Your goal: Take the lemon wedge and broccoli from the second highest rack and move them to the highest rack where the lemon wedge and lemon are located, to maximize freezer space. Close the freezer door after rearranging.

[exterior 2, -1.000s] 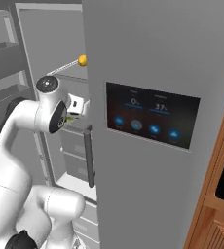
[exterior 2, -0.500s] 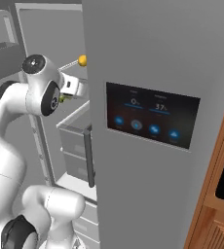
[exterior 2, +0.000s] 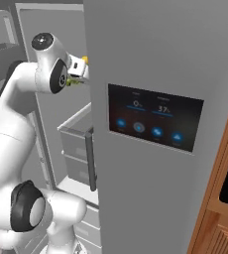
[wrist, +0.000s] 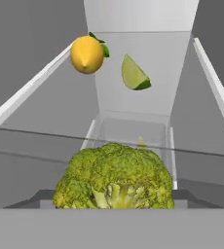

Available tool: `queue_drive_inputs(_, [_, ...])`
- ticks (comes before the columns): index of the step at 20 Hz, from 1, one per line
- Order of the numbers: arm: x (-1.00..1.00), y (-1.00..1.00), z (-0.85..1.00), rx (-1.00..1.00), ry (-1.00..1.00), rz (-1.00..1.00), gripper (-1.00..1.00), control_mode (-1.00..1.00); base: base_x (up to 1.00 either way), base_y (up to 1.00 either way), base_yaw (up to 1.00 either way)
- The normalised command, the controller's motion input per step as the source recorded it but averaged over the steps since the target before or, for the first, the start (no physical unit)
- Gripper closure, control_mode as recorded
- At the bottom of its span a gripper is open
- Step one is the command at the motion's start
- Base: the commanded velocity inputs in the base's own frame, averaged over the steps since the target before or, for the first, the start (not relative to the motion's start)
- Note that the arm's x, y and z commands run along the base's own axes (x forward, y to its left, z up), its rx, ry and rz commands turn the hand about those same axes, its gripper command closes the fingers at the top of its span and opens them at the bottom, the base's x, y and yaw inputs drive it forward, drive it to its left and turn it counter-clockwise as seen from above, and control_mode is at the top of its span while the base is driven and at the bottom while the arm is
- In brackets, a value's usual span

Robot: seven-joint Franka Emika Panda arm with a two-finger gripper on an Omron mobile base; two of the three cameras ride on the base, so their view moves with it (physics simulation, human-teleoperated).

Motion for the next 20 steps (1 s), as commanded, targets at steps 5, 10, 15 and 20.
queue_drive_inputs(5, [0.82, 0.00, -0.03, 0.00, 0.00, 0.00, 1.00, -1.00, 0.00, 0.00, 0.00])
queue_drive_inputs(10, [0.80, -0.02, -0.11, 0.00, 0.00, 0.00, 1.00, -1.00, 0.00, 0.00, 0.00])
queue_drive_inputs(15, [0.80, -0.04, -0.19, 0.00, 0.00, 0.00, 1.00, -1.00, 0.00, 0.00, 0.00])
queue_drive_inputs(20, [0.73, -0.01, -0.49, -0.03, 0.00, 0.00, 1.00, -1.00, 0.00, 0.00, 0.00])
